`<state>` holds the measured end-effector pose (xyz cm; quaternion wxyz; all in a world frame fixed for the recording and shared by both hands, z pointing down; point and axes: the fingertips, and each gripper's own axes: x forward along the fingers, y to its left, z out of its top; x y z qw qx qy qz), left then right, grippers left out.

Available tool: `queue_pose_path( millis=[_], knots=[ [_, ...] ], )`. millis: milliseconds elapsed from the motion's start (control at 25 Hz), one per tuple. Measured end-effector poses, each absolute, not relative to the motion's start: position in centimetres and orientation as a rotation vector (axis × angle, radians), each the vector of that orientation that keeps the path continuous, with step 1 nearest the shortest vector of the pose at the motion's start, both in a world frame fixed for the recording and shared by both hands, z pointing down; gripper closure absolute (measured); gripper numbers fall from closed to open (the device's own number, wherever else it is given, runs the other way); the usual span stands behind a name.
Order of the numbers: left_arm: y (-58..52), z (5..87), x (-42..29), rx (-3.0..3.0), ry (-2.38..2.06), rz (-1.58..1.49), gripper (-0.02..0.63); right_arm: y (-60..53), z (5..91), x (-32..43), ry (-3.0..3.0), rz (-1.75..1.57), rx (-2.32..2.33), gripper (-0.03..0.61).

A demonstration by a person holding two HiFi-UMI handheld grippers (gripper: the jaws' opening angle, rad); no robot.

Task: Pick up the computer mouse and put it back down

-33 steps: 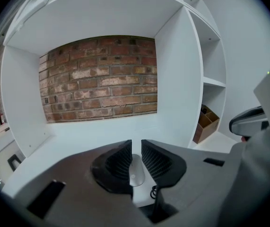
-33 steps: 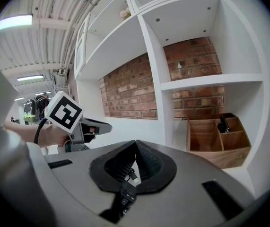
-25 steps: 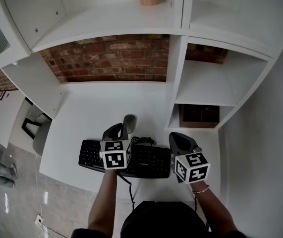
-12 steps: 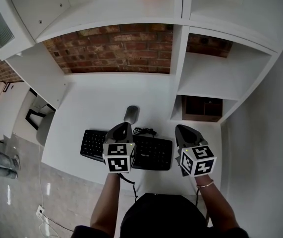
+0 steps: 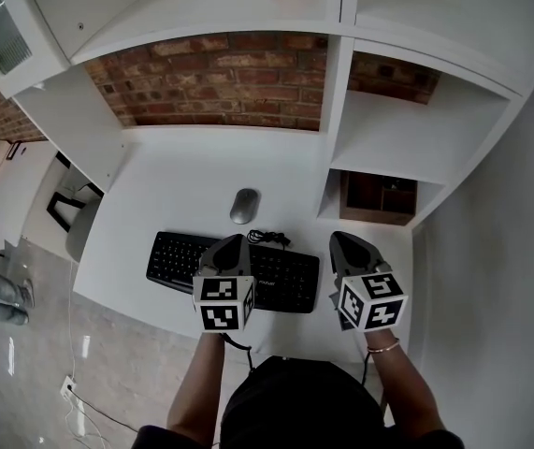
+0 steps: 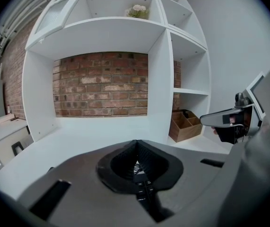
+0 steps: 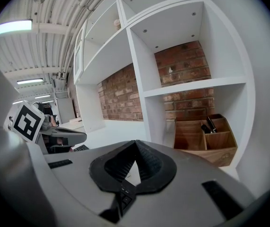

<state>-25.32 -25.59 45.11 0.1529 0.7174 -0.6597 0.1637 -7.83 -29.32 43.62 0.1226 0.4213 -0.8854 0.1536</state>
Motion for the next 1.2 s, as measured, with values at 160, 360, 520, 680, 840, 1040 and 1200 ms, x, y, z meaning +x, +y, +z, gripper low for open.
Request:
queue_pose_path(
  millis=[160, 360, 520, 680, 840, 1040, 1200],
  knots=[
    [-25.0, 44.7, -24.9, 2.054, -1.897, 0.446, 0.604, -28.9, 43.4, -7.4, -2.593, 0.435, 1.224, 0.574],
    [-24.4, 44.5, -24.8, 2.044, -1.907, 0.436, 0.604, -28.7, 42.9, -6.6, -2.607, 0.430, 1.238, 0.574],
    [-24.0, 44.4, -24.6, 2.040, -1.913, 0.435, 0.604, -28.8, 42.6, -6.0, -2.608, 0.418, 1.245, 0.574],
    [-23.6, 44.4, -24.5, 2.030, -1.920, 0.432, 0.604, -28.6, 42.6, -5.8, -2.611, 0.416, 1.237, 0.574],
    [-23.4, 44.3, -24.3, 2.025, -1.925, 0.432, 0.604, -28.4, 42.6, -5.7, -2.615, 0.411, 1.227, 0.574],
    [-23.2, 44.1, -24.0, 2.020, -1.932, 0.435, 0.604, -28.3, 42.5, -5.6, -2.626, 0.406, 1.217, 0.574],
    [-23.1, 44.0, -23.8, 2.016, -1.936, 0.441, 0.604, -28.3, 42.3, -5.4, -2.632, 0.406, 1.216, 0.574]
  ],
)
